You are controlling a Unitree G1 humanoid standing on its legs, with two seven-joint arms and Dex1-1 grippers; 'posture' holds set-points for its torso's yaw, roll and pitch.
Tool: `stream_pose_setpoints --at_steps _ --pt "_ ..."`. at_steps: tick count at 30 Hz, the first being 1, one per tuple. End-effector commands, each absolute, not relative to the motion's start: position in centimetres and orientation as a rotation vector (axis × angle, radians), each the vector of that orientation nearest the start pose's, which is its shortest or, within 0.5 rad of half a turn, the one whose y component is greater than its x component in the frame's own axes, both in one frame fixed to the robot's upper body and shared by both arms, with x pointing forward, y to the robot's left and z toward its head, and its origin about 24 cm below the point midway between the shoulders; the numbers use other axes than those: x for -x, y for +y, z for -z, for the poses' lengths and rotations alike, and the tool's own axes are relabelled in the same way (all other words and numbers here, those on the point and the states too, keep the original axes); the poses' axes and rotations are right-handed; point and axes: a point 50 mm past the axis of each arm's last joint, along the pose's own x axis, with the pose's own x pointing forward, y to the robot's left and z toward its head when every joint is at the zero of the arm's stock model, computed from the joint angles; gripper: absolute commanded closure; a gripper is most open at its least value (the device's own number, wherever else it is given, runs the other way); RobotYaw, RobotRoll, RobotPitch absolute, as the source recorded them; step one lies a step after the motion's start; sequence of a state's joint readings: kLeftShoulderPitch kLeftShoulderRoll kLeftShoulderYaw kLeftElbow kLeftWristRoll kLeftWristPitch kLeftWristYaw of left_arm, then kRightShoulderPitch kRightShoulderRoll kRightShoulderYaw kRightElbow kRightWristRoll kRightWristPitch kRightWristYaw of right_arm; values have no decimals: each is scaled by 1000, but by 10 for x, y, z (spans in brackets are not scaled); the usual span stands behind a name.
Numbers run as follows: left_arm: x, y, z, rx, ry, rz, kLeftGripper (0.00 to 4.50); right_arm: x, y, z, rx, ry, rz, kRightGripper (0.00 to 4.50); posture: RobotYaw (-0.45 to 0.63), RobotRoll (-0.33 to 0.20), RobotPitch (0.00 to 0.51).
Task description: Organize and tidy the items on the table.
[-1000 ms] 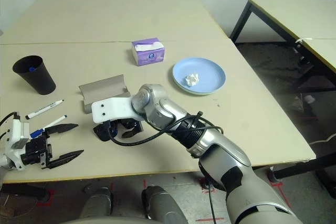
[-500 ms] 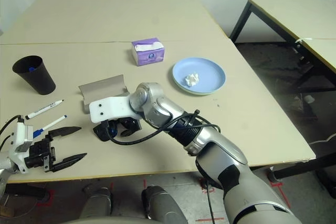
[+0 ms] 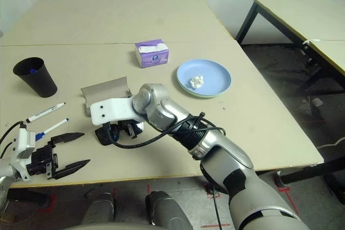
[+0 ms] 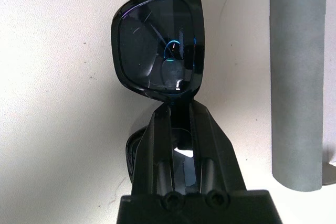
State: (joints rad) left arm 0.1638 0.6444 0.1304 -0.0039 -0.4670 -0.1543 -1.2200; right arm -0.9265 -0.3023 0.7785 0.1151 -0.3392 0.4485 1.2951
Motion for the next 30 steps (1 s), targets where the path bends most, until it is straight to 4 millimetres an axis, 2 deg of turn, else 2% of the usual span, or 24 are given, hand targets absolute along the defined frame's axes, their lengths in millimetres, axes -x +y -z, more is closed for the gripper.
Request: stream_pose_setpoints --at_steps 1,9,15,20,25,30 --pt "-192 242 -71 -188 66 1094 0 -287 -7 -134 1234 375 -1605 4288 -5 0 139" --pt "-193 245 -69 -187 70 1088 0 -289 -13 -136 1281 390 -1597 4289 -12 0 138" --pt "-196 249 -66 -193 76 1078 0 -302 -10 -159 1423 308 -1545 4313 -17 0 132" --pt "-197 255 -66 -208 80 1058 0 -308 6 -180 1492 224 -1555 4331 -14 0 128" --pt "-198 265 -69 -228 78 1021 0 -315 28 -194 1490 163 -1554 4331 3 0 126" --pt "-196 263 -70 -231 76 1015 0 -325 44 -199 1474 138 -1539 4331 20 0 126"
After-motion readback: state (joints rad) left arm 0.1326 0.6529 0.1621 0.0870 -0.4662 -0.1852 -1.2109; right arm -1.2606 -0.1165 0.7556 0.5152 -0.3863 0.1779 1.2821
